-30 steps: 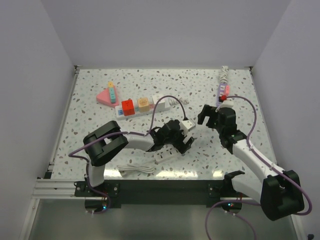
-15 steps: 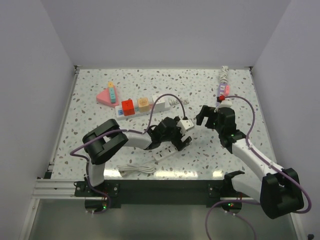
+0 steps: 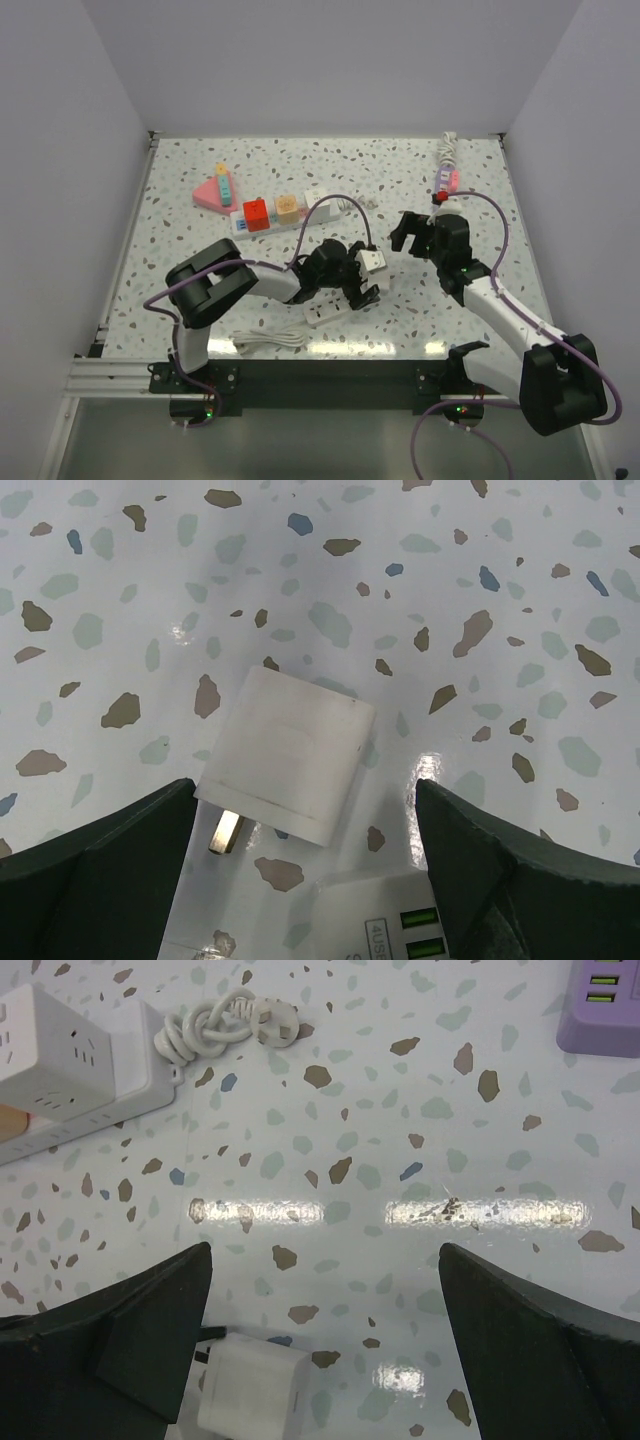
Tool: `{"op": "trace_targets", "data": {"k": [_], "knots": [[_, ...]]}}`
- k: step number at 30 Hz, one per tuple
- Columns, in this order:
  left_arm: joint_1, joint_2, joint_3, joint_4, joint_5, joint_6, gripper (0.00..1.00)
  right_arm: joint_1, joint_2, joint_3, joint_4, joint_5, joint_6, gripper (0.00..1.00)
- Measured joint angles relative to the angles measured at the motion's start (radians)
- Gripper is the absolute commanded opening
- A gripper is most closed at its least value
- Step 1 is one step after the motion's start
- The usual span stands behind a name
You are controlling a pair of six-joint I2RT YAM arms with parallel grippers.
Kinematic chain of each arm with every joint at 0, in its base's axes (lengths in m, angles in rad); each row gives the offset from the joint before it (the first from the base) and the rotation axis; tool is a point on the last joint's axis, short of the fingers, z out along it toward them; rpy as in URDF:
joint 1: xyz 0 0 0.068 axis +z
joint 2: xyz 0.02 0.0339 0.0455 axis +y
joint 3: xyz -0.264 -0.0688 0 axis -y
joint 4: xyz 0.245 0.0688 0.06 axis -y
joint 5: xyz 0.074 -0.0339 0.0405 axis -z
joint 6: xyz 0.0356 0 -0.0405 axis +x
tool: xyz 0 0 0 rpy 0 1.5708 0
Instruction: Insert the plug
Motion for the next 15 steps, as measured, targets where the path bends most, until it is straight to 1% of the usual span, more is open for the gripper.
{"op": "trace_targets", "data": {"k": [10,13,14,15], "knots": [[0.003,0.047,0.026,0.04,0.028,0.013,0.96,0.0,0.0,0.0,0.0,-0.005,-0.003,0.99],[0.003,0.054,0.032,0.044,0.034,0.014,0.9,0.0,0.0,0.0,0.0,-0.008,-0.003,0.99],[0.003,0.056,0.034,0.043,0.037,0.015,0.84,0.0,0.0,0.0,0.0,-0.008,-0.003,0.99],[0.003,0.059,0.035,0.043,0.04,0.016,0.8,0.0,0.0,0.0,0.0,-0.009,-0.003,0.99]]}}
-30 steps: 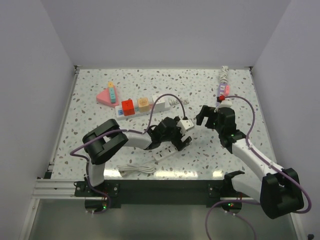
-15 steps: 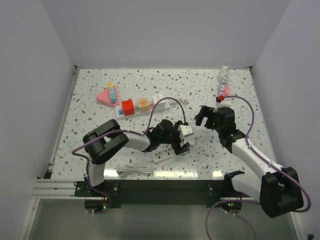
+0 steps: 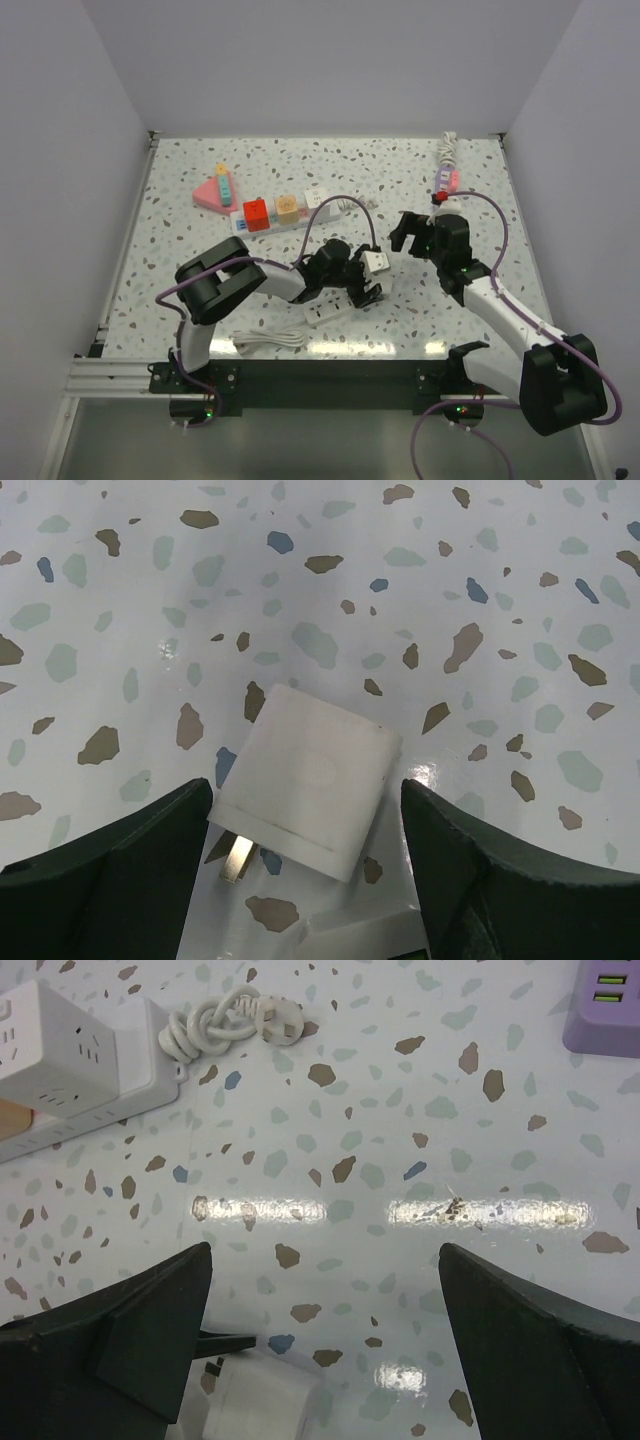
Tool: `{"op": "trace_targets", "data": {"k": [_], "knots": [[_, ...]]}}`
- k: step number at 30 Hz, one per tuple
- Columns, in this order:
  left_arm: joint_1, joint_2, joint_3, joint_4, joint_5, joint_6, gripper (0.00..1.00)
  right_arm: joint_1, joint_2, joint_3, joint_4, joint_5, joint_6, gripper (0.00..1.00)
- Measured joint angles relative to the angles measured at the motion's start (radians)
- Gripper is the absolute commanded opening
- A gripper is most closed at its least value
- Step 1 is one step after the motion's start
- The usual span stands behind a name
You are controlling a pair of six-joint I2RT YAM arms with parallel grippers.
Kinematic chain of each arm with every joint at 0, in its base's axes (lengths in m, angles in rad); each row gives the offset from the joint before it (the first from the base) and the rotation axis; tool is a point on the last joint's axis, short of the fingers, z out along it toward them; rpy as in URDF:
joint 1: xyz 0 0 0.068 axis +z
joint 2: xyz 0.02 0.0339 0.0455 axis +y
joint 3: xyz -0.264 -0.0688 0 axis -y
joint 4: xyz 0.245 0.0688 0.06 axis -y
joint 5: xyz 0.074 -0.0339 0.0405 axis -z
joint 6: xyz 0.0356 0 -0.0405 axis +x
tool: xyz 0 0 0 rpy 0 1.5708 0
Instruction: Insert the plug
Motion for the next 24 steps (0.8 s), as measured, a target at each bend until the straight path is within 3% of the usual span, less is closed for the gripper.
{"op": "trace_targets", "data": {"k": [7,9,10,15,24], "knots": [[0.0,0.01,0.01,-0.006,0.036,0.021,0.43,0.0,0.0,0.0,0.002,-0.013,0.0,0.99],[0.0,0.019,0.023,-0.01,0.049,0.027,0.21,0.0,0.005,0.001,0.005,-0.017,0.0,0.99],[0.0,0.027,0.032,-0.011,0.056,0.031,0.0,0.0,0.008,0.002,0.005,-0.018,0.0,0.99],[0.004,0.026,0.027,0.002,0.052,0.032,0.0,0.0,0.019,0.002,0.005,-0.025,0.0,0.99],[0.116,-0.183,-0.22,0.042,-0.03,0.026,0.0,-0.001,0.077,0.041,0.05,-0.124,0.006,0.99]]}}
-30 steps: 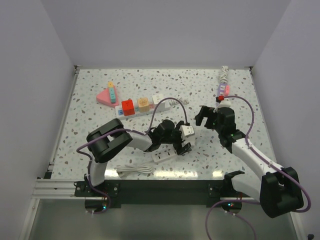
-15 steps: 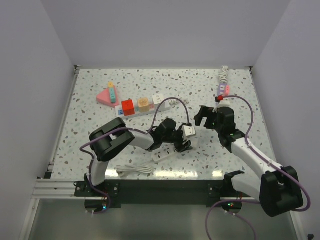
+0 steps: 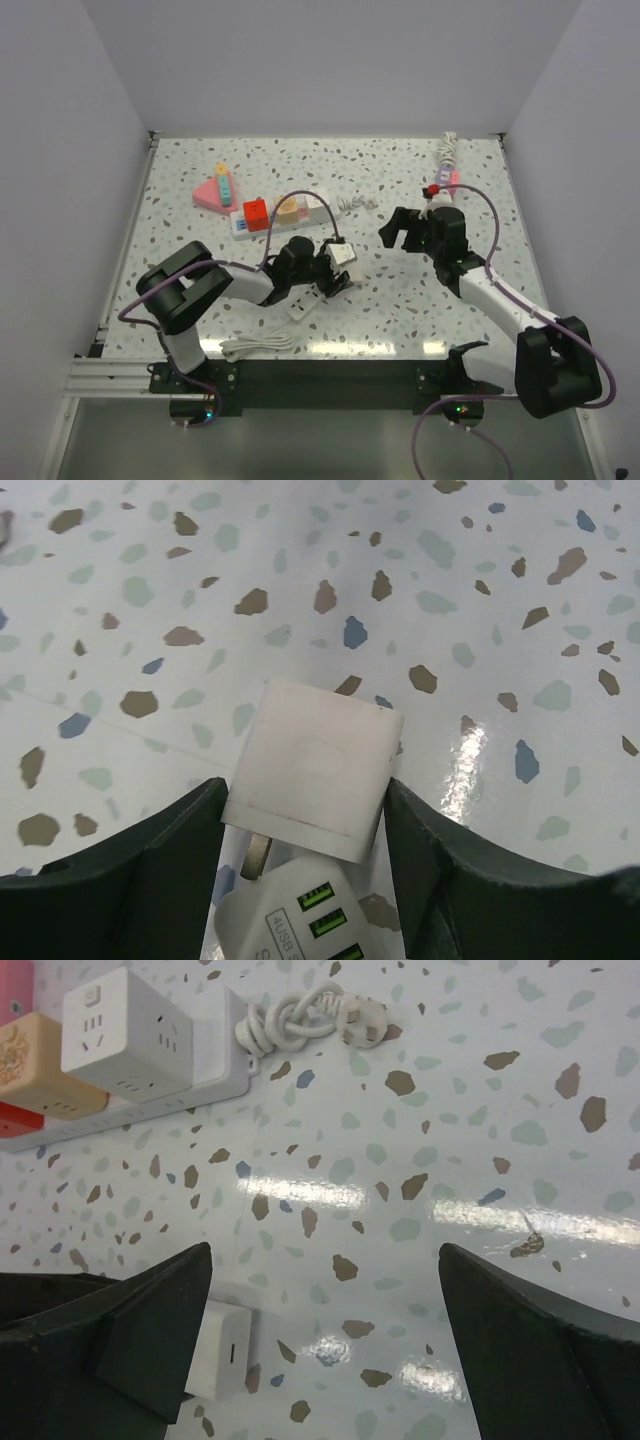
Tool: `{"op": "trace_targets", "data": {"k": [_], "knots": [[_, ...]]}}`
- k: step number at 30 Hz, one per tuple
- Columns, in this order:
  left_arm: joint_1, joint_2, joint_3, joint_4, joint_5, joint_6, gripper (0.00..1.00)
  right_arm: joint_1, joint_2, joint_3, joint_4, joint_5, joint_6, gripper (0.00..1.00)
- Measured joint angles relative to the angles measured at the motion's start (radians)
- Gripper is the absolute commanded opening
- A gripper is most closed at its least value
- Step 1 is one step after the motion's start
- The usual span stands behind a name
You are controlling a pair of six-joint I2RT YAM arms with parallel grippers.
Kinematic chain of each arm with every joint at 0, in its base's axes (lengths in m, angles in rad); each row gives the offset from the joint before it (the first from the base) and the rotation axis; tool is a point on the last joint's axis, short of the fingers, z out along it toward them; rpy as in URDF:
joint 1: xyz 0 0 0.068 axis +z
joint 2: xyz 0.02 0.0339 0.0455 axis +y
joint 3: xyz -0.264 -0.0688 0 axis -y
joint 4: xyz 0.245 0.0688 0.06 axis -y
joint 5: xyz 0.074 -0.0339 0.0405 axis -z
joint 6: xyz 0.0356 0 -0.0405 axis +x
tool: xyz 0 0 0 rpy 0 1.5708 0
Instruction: Insert the plug
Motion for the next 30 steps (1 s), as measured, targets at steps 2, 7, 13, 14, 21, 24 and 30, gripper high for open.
{"op": "trace_targets", "data": {"k": [2,7,13,14,21,24,30], "knots": [[0.018,-0.042,-0.047,0.038,-0.024,-0.004,0.0,0.0,0.026,0.008,0.023,-0.049,0.007,0.99],[0.029,-0.109,-0.1,0.119,-0.053,-0.007,0.0,0.0,0.086,0.008,0.124,-0.222,0.06,0.99],[0.029,-0.175,-0.114,0.175,-0.077,-0.007,0.0,-0.003,0.113,0.008,0.229,-0.388,0.126,0.99],[0.029,-0.187,-0.114,0.189,-0.085,-0.007,0.0,-0.003,0.116,0.008,0.245,-0.409,0.134,0.99],[0.029,-0.244,-0.118,0.266,-0.117,-0.006,0.0,-0.003,0.199,0.003,0.385,-0.558,0.219,0.98],[0.029,-0.246,-0.117,0.266,-0.128,-0.003,0.0,-0.002,0.221,-0.002,0.433,-0.608,0.25,0.97],[0.029,-0.246,-0.117,0.266,-0.147,0.002,0.0,0.008,0.223,-0.011,0.504,-0.679,0.284,0.9]]}}
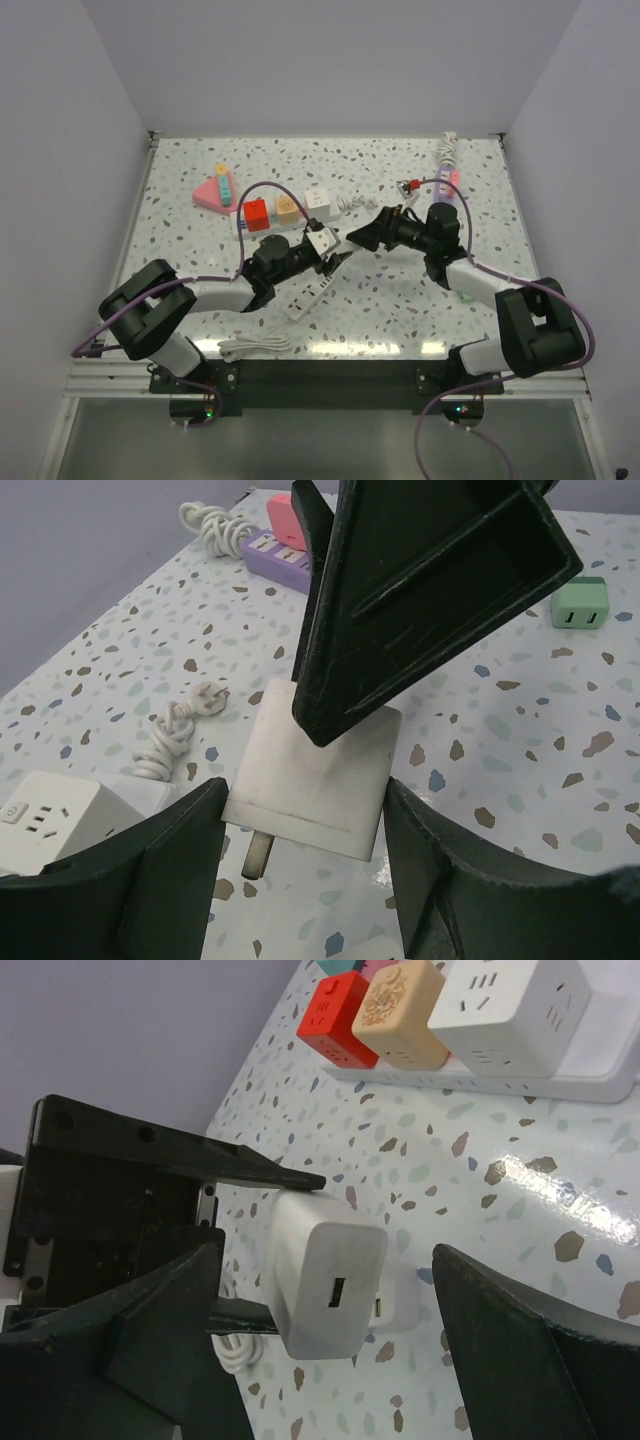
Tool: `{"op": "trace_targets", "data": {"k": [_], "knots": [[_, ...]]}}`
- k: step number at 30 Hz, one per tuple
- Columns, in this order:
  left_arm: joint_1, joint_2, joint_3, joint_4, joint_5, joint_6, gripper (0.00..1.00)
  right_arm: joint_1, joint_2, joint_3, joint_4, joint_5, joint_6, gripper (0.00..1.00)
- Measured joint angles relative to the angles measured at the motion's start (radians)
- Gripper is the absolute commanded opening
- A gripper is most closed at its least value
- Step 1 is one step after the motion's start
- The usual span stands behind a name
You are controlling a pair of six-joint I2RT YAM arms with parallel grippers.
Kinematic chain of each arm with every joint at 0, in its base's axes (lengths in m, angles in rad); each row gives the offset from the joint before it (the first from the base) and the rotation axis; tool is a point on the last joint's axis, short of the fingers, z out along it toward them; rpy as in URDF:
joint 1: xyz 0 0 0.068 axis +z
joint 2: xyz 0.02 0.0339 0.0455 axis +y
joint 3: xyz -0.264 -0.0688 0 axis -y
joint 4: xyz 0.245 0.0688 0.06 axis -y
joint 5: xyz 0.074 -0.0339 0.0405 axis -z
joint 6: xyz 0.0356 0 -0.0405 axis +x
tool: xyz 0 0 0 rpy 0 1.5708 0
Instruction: Insert the plug
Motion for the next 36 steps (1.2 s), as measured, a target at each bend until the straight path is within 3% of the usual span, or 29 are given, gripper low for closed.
{"op": "trace_targets", "data": {"k": [10,15,16,17,18,20,21,26,36], "knots": [[0.0,0.0,0.0,0.027,-0.016,0.004,0.0,0.031,0.038,0.0,0.057,-0.056,0.027,0.6],[0.0,-0.001,0.0,0.043,-0.019,0.004,0.0,0.038,0.046,0.002,0.072,-0.056,0.032,0.13],[0.0,-0.001,0.0,0.043,-0.022,0.004,0.03,0.04,0.046,0.002,0.078,-0.049,0.037,0.07],[0.0,-0.002,0.0,0.043,-0.024,0.004,0.14,0.04,0.046,0.002,0.08,-0.049,0.042,0.0],[0.0,-0.001,0.0,0.043,-0.029,0.003,0.35,0.04,0.046,0.002,0.084,-0.047,0.042,0.0],[0.0,-0.002,0.0,0.042,-0.034,0.0,0.52,0.041,0.045,0.003,0.084,-0.042,0.035,0.0],[0.0,-0.002,-0.002,0.042,-0.037,-0.004,0.74,0.042,0.045,0.006,0.077,-0.04,0.029,0.0],[0.0,-0.068,-0.061,0.051,-0.056,-0.031,0.99,0.051,0.023,0.012,-0.016,0.004,-0.051,0.0],[-0.008,-0.351,-0.319,-0.01,-0.2,-0.172,1.0,0.056,-0.112,0.053,-0.263,0.137,-0.225,0.0]]}}
